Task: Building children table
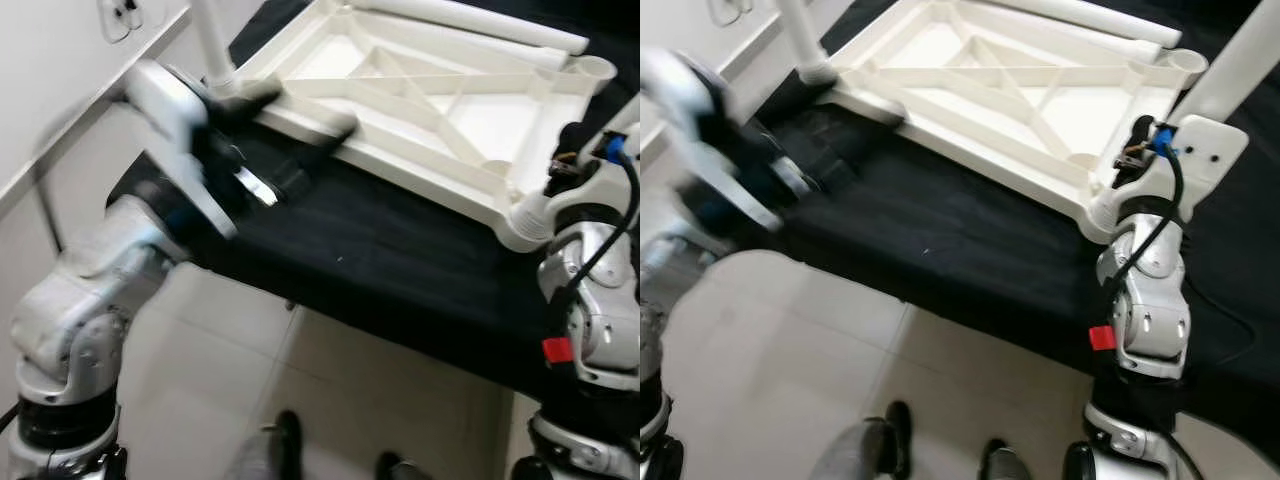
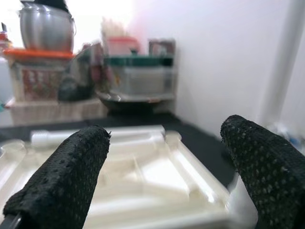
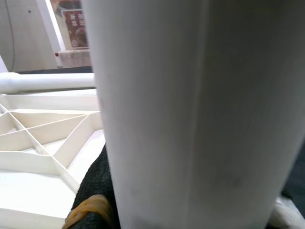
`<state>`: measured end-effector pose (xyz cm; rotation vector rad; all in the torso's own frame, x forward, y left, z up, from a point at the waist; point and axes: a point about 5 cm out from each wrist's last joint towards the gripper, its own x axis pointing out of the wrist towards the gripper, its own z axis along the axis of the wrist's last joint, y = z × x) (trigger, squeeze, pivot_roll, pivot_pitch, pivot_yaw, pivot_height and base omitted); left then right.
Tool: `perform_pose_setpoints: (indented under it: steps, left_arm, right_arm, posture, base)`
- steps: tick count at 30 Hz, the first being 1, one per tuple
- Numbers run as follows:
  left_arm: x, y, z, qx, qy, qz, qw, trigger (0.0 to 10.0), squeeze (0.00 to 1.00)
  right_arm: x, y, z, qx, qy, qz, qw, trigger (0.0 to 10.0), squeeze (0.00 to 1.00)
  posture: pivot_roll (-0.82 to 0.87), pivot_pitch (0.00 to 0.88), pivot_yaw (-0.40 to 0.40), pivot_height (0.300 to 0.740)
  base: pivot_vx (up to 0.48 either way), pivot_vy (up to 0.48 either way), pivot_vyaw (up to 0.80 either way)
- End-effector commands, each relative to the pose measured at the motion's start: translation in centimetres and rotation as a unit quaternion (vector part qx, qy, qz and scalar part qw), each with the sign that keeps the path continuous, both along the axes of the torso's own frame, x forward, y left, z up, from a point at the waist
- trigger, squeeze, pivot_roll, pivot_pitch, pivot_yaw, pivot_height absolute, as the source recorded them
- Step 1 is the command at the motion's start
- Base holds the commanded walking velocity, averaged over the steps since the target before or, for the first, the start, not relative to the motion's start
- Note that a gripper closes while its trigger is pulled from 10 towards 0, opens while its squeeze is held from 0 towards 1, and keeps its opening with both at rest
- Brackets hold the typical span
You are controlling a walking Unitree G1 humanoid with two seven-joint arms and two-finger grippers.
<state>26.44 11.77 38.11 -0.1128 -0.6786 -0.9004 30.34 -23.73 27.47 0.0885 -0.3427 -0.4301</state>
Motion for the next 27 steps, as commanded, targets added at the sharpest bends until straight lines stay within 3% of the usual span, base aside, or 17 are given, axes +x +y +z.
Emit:
perform_pose_setpoints:
  steps: [1, 4, 7, 10, 13, 18, 19, 24, 27]
  left_arm:
    - [0.7, -0.5, 1.4, -0.023, 0.014, -0.056, 0.998, 10.0, 0.0]
    - [1.3, -1.1, 2.2, -0.031, 0.022, -0.077, 0.996, 10.0, 0.0]
    - [2.7, -3.8, 4.0, -0.022, 0.047, -0.191, 0.98, 10.0, 0.0]
    - [2.9, -4.7, 4.4, -0.005, 0.047, -0.234, 0.971, 10.0, 0.0]
    - [3.7, -6.8, 4.7, 0.042, 0.055, -0.326, 0.943, 10.0, 0.0]
    - [4.1, -7.9, 4.8, 0.07, 0.055, -0.346, 0.934, 10.0, 0.0]
    - [4.6, -8.8, 4.8, 0.09, 0.053, -0.345, 0.933, 10.0, 0.0]
    - [5.7, -11.6, 4.6, 0.155, 0.035, -0.315, 0.936, 10.0, 0.0]
    - [6.0, -12.0, 4.6, 0.161, 0.03, -0.297, 0.941, 10.0, 0.0]
  right_arm:
    - [0.7, 0.7, -6.0, 0.037, 0.14, 0.019, 0.989, 10.0, 0.0]
    - [0.7, 1.0, -6.0, 0.034, 0.139, 0.026, 0.989, 10.0, 0.0]
    - [0.9, 2.5, -5.8, 0.029, 0.132, 0.051, 0.99, 10.0, 0.0]
    - [0.9, 3.0, -5.7, 0.028, 0.13, 0.059, 0.989, 10.0, 0.0]
    - [1.1, 5.0, -5.4, 0.021, 0.12, 0.095, 0.988, 10.0, 0.0]
    - [1.0, 6.0, -5.2, 0.02, 0.115, 0.114, 0.987, 10.0, 0.0]
    - [1.0, 6.7, -5.0, 0.014, 0.11, 0.126, 0.986, 10.0, 0.0]
    - [1.0, 9.1, -4.3, -0.011, 0.094, 0.179, 0.979, 10.0, 0.0]
    - [1.0, 9.5, -4.2, -0.016, 0.092, 0.19, 0.977, 10.0, 0.0]
  posture:
    - [0.06, 0.337, 0.084, 0.74]
    - [0.06, 0.335, 0.085, 0.74]
    - [0.05, 0.331, 0.085, 0.74]
    - [0.05, 0.328, 0.085, 0.74]
    - [0.04, 0.325, 0.091, 0.74]
    - [0.04, 0.322, 0.092, 0.74]
    - [0.04, 0.32, 0.095, 0.74]
    - [0.04, 0.318, 0.099, 0.74]
    - [0.03, 0.314, 0.104, 0.74]
  base:
    - [0.0, 0.0, 0.0]
    - [0.0, 0.0, 0.0]
    - [0.0, 0.0, 0.0]
    - [0.0, 0.0, 0.0]
    - [0.0, 0.0, 0.0]
    - [0.0, 0.0, 0.0]
    - [0.0, 0.0, 0.0]
    - [0.0, 0.0, 0.0]
    - [0.0, 0.0, 0.0]
